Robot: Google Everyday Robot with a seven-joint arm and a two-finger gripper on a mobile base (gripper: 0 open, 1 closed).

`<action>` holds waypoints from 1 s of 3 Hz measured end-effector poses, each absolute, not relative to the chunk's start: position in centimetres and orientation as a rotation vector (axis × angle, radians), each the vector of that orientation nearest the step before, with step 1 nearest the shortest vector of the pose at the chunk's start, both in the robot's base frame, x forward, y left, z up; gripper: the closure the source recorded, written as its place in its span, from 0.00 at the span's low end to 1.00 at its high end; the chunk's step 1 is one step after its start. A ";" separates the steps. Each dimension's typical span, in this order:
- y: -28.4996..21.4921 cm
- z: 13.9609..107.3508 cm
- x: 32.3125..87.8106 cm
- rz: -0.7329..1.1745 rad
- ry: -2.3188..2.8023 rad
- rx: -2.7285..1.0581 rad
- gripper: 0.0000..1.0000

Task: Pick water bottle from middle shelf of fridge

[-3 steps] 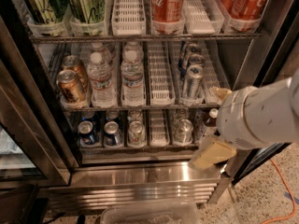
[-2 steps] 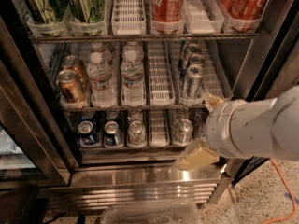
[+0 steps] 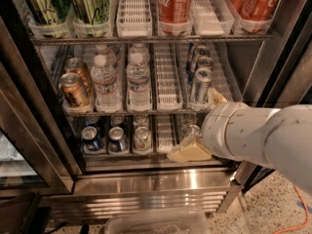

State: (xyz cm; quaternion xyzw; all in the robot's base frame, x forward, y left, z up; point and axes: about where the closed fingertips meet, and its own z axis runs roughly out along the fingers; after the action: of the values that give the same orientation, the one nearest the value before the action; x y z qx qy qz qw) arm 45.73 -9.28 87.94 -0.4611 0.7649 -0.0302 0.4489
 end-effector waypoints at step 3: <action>-2.5 85.4 47.9 0.032 1.804 -0.965 0.00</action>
Offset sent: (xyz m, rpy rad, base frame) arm 0.0148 0.0546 -0.0379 0.2415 -0.1592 -0.0940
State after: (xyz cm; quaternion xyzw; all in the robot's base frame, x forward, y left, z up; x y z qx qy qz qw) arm 47.92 -2.50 85.37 -0.4028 0.7526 0.0133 0.5207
